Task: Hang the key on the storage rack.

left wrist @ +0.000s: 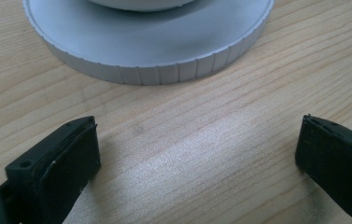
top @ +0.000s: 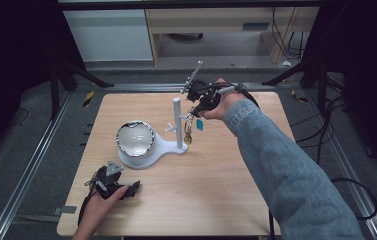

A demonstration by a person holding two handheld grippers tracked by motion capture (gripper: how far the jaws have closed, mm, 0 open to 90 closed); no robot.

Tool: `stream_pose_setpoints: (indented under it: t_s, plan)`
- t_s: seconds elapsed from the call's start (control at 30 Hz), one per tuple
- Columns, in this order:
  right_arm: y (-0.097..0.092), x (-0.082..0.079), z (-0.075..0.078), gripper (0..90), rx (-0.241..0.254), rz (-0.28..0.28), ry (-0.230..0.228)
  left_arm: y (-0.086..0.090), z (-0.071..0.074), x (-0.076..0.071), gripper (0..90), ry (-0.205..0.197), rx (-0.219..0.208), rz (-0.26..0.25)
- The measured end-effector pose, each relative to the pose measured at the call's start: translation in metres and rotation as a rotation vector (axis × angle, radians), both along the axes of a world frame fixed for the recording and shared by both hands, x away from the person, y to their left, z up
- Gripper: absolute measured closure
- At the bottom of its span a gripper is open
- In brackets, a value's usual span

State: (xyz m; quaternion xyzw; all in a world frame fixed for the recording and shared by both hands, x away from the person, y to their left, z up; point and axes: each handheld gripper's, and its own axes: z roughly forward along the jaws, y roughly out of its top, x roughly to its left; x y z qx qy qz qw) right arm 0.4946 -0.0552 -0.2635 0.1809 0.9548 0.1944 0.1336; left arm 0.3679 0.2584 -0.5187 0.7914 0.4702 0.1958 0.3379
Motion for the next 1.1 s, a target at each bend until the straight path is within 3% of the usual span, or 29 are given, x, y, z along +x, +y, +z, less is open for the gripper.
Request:
stream_pose_setpoints:
  t_s: [0.63, 0.73, 1.1]
  plan:
    - [-0.001, 0.01, -0.008, 88.3, -0.003, -0.01, 0.044, 0.0, 0.0, 0.0, 0.0, 0.0, 0.0, -0.001]
    - [-0.001, 0.011, -0.008, 83.7, 0.011, -0.019, 0.044, 0.0, 0.0, 0.0, 0.0, 0.0, 0.0, -0.001]
    - [-0.011, 0.013, -0.008, 81.9, 0.019, -0.044, 0.025, 0.0, 0.0, 0.0, 0.0, 0.0, 0.0, -0.001]
